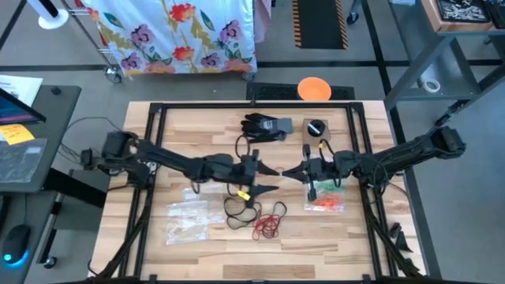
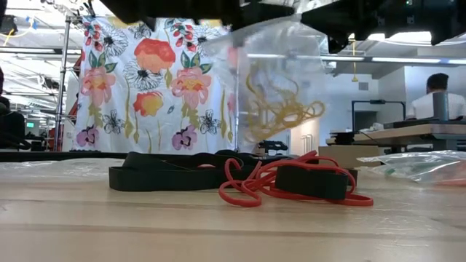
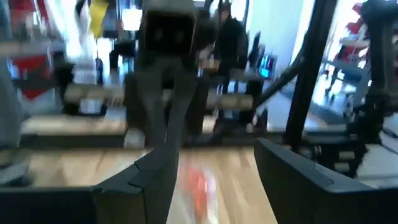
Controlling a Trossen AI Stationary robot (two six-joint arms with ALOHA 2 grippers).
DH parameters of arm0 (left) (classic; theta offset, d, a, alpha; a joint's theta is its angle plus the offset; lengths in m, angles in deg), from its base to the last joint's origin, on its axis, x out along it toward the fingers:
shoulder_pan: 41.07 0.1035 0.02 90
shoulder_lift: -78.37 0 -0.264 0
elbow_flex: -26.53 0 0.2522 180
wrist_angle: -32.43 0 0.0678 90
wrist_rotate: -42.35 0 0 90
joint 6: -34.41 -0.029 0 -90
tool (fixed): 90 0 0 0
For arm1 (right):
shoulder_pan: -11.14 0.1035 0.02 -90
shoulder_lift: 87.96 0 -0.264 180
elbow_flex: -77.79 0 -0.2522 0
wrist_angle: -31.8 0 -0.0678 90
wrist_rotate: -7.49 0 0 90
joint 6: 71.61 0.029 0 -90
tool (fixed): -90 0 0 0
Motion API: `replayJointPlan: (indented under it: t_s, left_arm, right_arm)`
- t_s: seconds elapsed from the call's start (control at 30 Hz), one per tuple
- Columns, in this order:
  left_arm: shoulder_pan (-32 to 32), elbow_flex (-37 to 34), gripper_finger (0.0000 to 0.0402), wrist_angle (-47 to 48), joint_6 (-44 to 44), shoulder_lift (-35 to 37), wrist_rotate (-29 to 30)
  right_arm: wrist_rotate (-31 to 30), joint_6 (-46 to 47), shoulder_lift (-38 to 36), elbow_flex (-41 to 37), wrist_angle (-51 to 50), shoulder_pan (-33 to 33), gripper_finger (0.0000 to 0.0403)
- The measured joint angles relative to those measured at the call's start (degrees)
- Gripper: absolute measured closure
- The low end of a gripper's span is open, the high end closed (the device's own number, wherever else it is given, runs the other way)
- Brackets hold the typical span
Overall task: Sort rubber bands
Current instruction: Close the transparent zip bag containing the yellow rubber bands
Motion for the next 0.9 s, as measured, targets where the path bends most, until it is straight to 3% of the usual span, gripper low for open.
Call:
replayJointPlan:
  t_s: [0.27,0.53,0.9]
  left_arm:
    - [-0.03,3.32,0.0192,-1.47,-2.9,-4.24,-0.42]
    - [-0.11,3.3,0.0192,0.61,-6.66,-1.42,6.39]
    - [-1.88,3.25,0.0192,7.23,-4.57,0.35,10.81]
  right_arm:
    - [0.05,0.09,0.09,0.04,-1.02,1.29,0.0403]
    - [-1.42,-0.35,0.04,0.04,-1.29,1.4,0.0403]
    - [-1.76,-1.6,-1.36,0.04,0.49,1.75,0.0403]
